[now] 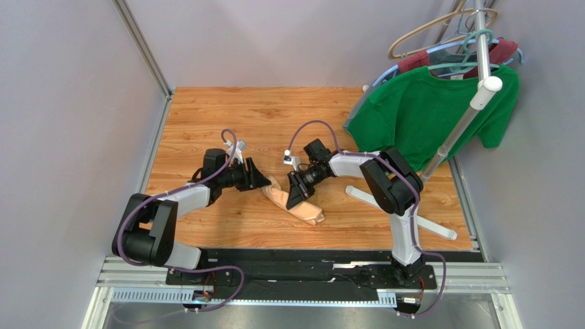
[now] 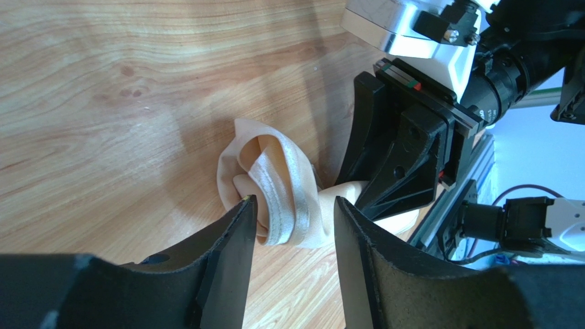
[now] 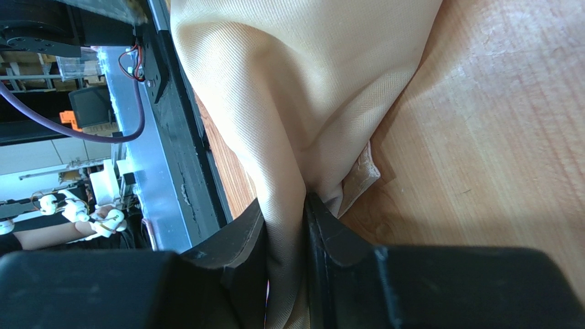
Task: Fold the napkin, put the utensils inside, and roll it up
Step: Roll the napkin with the utensil
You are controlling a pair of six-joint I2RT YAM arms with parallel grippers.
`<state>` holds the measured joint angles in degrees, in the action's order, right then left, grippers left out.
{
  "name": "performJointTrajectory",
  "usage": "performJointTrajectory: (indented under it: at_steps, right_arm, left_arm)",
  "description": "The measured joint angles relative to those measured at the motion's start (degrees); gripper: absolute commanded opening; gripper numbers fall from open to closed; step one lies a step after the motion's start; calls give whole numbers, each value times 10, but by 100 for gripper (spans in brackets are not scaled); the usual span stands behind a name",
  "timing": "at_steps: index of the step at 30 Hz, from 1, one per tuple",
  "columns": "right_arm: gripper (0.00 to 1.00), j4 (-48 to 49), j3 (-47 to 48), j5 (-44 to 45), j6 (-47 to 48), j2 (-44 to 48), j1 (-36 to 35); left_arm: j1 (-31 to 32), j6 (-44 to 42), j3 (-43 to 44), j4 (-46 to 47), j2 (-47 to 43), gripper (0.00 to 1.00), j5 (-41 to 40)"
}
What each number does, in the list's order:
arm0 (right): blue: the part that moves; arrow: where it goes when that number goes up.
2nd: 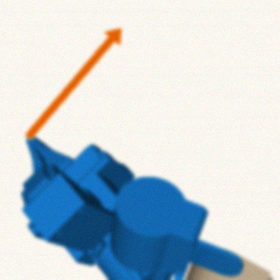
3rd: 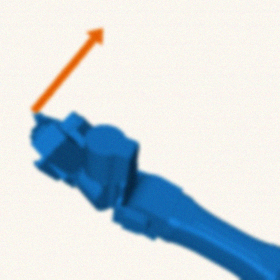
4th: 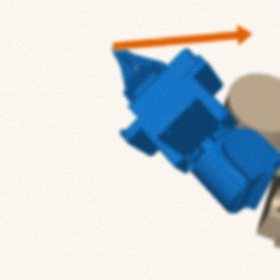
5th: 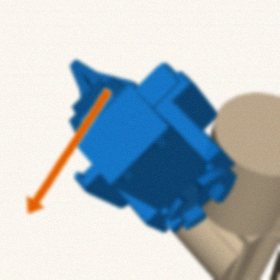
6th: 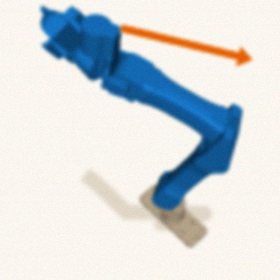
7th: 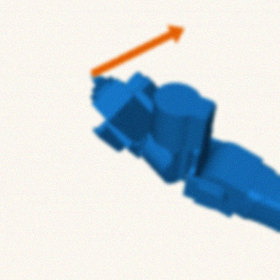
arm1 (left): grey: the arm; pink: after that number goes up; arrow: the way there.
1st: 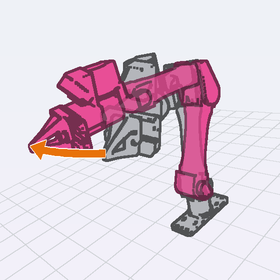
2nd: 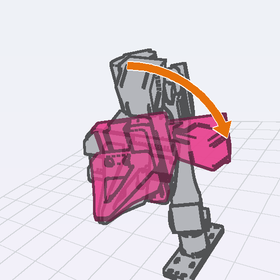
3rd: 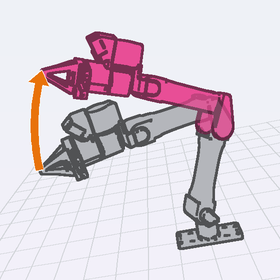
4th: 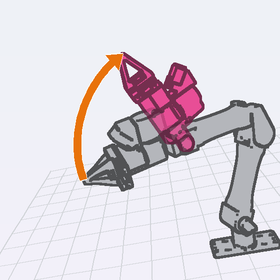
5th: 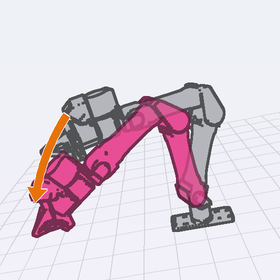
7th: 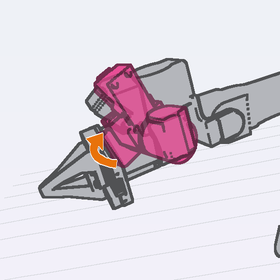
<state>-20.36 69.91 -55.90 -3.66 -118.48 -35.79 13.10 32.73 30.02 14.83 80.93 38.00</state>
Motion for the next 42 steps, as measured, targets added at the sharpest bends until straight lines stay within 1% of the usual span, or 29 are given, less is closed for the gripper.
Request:
performJointTrajectory:
  at_steps: [1, 2, 3, 4, 6, 7, 10, 14, 17, 23, 28, 31, 36, 39, 42]
  right_arm:
    - [33, 0, 1, -1, 0, -1, 0]
    - [35, -1, 2, -2, -1, -3, 2]
    - [40, -2, 2, -2, -2, -4, 2]
    - [43, -2, 2, -4, -4, -4, 3]
    - [50, -4, 3, -9, -7, -4, 3]
    - [52, -4, 3, -11, -10, -4, 3]
    - [60, -11, 7, -16, -14, -3, 3]
    - [66, -21, 10, -7, -22, 8, 3]
    - [68, -30, 10, 34, -24, 28, 3]
    - [70, -34, 5, 188, -25, 110, 4]
    - [71, -32, 2, 291, -20, 187, -6]
    - [72, -35, 2, 372, -3, 222, -47]
    - [72, -45, 5, 507, 35, 231, -183]
    - [72, -53, 5, 558, 46, 224, -232]
    - [72, -58, 5, 600, 55, 204, -253]
  left_arm:
    - [1, 2, 0, 0, 1, 38, 1]
    - [3, 3, 0, 1, 2, 35, 2]
    - [4, 4, 0, 3, 3, 32, 2]
    - [5, 4, 0, 4, 3, 26, 3]
    - [5, 6, 0, 9, 5, 19, 3]
    - [5, 6, 0, 13, 8, 12, 5]
    - [5, 10, 0, 20, 19, 0, 8]
    - [5, 16, 0, 22, 29, 0, 9]
    - [5, 16, 3, 15, 29, 0, 5]
    - [7, 17, 20, -13, 29, 0, -2]
    - [7, 22, 30, -28, 32, 0, -7]
    - [7, 26, 39, -41, 41, 0, -11]
    - [7, 32, 57, -64, 52, 0, -23]
    - [7, 35, 62, -68, 57, 0, -25]
    - [7, 37, 63, -71, 60, 0, -27]
